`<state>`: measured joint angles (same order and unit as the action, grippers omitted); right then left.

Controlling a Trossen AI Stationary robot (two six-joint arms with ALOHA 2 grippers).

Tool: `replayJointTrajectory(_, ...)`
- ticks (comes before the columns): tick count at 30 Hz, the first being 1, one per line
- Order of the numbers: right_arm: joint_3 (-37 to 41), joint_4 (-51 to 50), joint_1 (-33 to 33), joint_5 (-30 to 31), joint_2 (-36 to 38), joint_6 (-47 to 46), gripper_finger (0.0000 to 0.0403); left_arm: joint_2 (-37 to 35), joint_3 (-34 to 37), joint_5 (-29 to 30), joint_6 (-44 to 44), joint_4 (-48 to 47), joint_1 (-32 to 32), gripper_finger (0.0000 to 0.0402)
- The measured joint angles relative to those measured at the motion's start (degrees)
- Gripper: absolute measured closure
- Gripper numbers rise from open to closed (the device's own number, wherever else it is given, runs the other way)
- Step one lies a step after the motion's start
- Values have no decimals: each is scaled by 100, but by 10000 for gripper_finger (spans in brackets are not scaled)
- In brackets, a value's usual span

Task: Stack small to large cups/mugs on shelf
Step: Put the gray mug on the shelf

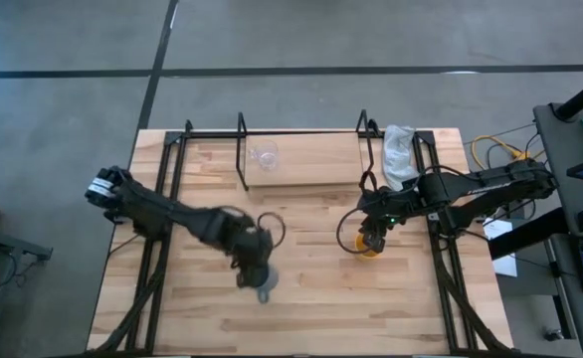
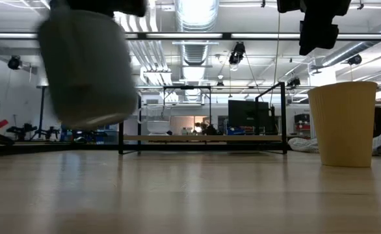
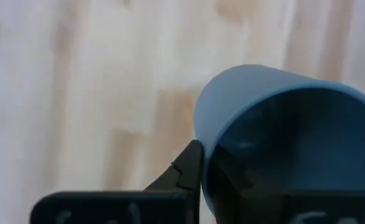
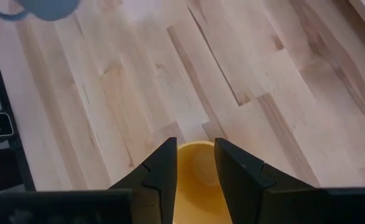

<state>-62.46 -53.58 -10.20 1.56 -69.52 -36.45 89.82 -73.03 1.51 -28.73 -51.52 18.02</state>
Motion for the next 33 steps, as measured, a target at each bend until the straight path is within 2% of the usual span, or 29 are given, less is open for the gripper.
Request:
replayJointTrajectory(11,0,74,0,2,0,-7,301,-4,-885,840,3118,108,-1786,401)
replayJointTrajectory(19,0,356,-1,294,0,-14,300,-4,-1244,860,5830,1573,-2683,401)
replayJointTrajectory(25,0,346,0,308,0,-11,300,44,-1200,800,7817,1791,-3242,401)
replayJointTrajectory(29,0,342,-1,308,0,-11,300,316,-1286,735,8567,1760,-3621,401)
replayJointTrajectory(33,0,343,0,313,0,-9,300,705,-1628,224,8750,1766,-3892,401)
